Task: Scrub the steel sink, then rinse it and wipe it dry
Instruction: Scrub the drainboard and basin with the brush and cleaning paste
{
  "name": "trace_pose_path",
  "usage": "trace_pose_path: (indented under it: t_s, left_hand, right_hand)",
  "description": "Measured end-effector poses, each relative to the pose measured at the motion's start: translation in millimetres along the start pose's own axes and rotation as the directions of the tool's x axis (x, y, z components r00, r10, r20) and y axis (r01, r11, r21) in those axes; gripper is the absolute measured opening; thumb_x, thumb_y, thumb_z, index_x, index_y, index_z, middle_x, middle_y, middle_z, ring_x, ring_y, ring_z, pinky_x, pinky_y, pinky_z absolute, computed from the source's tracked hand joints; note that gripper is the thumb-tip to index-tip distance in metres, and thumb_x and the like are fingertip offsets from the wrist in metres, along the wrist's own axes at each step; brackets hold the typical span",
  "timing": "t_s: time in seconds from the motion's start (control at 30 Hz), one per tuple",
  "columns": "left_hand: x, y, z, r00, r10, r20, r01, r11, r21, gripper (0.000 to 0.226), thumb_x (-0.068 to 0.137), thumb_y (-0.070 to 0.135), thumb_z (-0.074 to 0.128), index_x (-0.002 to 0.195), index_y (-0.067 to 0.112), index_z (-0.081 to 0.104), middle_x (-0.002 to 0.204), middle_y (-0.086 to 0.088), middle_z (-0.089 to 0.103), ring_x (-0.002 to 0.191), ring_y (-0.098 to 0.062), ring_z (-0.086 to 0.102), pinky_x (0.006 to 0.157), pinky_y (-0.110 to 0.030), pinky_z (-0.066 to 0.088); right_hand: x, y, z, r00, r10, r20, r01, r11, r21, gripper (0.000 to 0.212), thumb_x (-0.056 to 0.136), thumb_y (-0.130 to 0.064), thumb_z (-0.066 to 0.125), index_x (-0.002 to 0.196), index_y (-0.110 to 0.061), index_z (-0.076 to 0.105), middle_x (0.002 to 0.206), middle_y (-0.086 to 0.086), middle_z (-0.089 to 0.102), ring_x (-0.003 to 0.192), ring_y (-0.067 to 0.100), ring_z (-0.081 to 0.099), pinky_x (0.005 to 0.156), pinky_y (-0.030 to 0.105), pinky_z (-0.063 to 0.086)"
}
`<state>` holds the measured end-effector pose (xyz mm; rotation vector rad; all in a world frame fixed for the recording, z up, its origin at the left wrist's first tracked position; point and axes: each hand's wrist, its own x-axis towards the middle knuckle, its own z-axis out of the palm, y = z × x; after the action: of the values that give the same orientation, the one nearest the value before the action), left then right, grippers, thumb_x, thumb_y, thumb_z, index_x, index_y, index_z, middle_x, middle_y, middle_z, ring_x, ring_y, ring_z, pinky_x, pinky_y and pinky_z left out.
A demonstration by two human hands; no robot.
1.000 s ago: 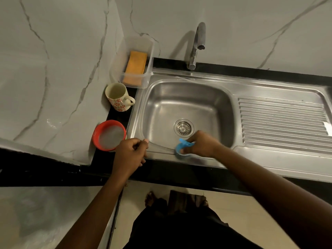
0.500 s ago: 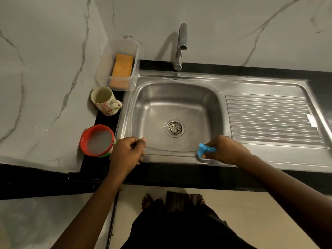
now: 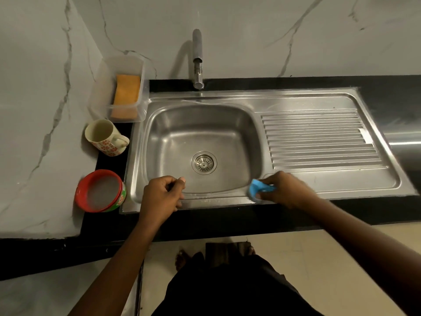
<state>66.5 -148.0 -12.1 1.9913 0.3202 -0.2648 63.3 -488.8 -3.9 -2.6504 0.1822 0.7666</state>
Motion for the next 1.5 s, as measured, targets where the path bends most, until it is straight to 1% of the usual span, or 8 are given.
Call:
trace_pose_path:
  t_s: [0.17, 0.43, 0.67, 0.83, 0.97, 1.13, 1.33, 1.5]
  left_hand:
    - [-0.8, 6.3, 9.6, 1.000, -0.001, 0.007, 0.001, 1.000, -0.009, 0.027, 0.102, 0.032, 0.068, 0.082, 0.015, 0.076, 0.066, -0.003, 0.075, 0.054, -0.017, 0.070, 0.056, -0.034, 0.059]
    - [-4.7, 18.6, 26.9, 0.998, 0.018, 0.052, -0.019, 1.000, 0.018, 0.027, 0.102, 0.033, 0.068, 0.083, 0.016, 0.077, 0.066, -0.002, 0.074, 0.054, -0.014, 0.068, 0.056, -0.034, 0.060]
    - [-7.5, 18.0, 31.5, 0.997, 0.014, 0.074, -0.017, 0.999, 0.030, 0.027, 0.102, 0.032, 0.068, 0.084, 0.015, 0.077, 0.068, -0.002, 0.075, 0.055, -0.014, 0.069, 0.057, -0.032, 0.060]
    - [-10.8, 14.8, 34.0, 0.997, -0.002, 0.081, -0.002, 0.999, 0.054, 0.026, 0.103, 0.032, 0.067, 0.085, 0.015, 0.076, 0.068, -0.001, 0.076, 0.057, -0.016, 0.071, 0.058, -0.034, 0.061]
    - [-10.9, 12.7, 34.4, 0.996, -0.009, 0.094, 0.003, 0.998, 0.064, 0.026, 0.103, 0.033, 0.067, 0.086, 0.016, 0.077, 0.069, -0.001, 0.076, 0.059, -0.018, 0.071, 0.060, -0.035, 0.062]
    - [-7.0, 15.5, 36.7, 0.996, 0.005, 0.086, -0.012, 0.996, 0.083, 0.026, 0.103, 0.034, 0.067, 0.085, 0.018, 0.077, 0.069, -0.001, 0.075, 0.058, -0.017, 0.071, 0.059, -0.036, 0.062]
    - [-2.3, 24.0, 44.7, 0.993, 0.019, 0.119, -0.027, 0.998, 0.063, 0.026, 0.102, 0.033, 0.068, 0.084, 0.017, 0.076, 0.070, -0.003, 0.076, 0.060, -0.018, 0.072, 0.061, -0.037, 0.063]
    - [-3.4, 30.1, 54.7, 0.991, 0.030, 0.127, -0.039, 0.996, 0.074, 0.026, 0.103, 0.033, 0.067, 0.085, 0.017, 0.077, 0.069, -0.001, 0.076, 0.058, -0.016, 0.072, 0.060, -0.035, 0.063]
  right_hand:
    - [-6.9, 17.0, -5.9, 0.989, 0.126, -0.078, -0.122, 0.991, 0.049, 0.051, 0.083, -0.059, 0.078, 0.126, -0.032, 0.072, 0.103, -0.005, 0.074, 0.079, 0.005, 0.063, 0.069, 0.028, 0.050]
    - [1.3, -102.3, 64.2, 0.987, -0.131, -0.094, 0.141, 0.984, 0.113, 0.057, 0.088, -0.059, 0.071, 0.138, -0.033, 0.061, 0.117, -0.007, 0.071, 0.096, 0.011, 0.066, 0.086, 0.034, 0.057]
    - [-10.4, 6.9, 12.2, 0.983, 0.143, -0.116, -0.122, 0.977, 0.173, 0.041, 0.087, -0.055, 0.076, 0.117, -0.027, 0.069, 0.097, -0.007, 0.070, 0.078, 0.002, 0.062, 0.073, 0.027, 0.051]
    - [-12.0, 30.8, 0.0, 0.945, 0.261, -0.200, -0.221, 0.955, 0.198, 0.051, 0.088, -0.052, 0.076, 0.128, -0.022, 0.068, 0.094, -0.007, 0.065, 0.074, 0.004, 0.062, 0.070, 0.028, 0.054]
    - [-0.3, -37.7, 32.5, 0.977, 0.134, -0.167, -0.088, 0.962, 0.259, 0.045, 0.086, -0.059, 0.073, 0.122, -0.031, 0.069, 0.097, -0.006, 0.073, 0.085, 0.011, 0.070, 0.084, 0.040, 0.061]
    - [-1.2, -99.4, 58.0, 0.984, -0.066, -0.163, 0.091, 0.985, 0.149, 0.052, 0.094, -0.052, 0.068, 0.141, -0.031, 0.060, 0.120, 0.001, 0.071, 0.103, 0.021, 0.068, 0.084, 0.034, 0.051]
    - [-10.9, 8.0, 24.7, 0.973, 0.115, -0.201, -0.082, 0.983, 0.165, 0.059, 0.087, -0.066, 0.068, 0.138, -0.038, 0.058, 0.112, -0.006, 0.072, 0.092, 0.011, 0.068, 0.087, 0.039, 0.060]
    - [-15.0, 72.9, -6.8, 0.901, 0.285, -0.327, -0.222, 0.951, 0.217, 0.057, 0.092, -0.056, 0.069, 0.140, -0.026, 0.060, 0.113, 0.003, 0.073, 0.087, 0.014, 0.067, 0.080, 0.038, 0.060]
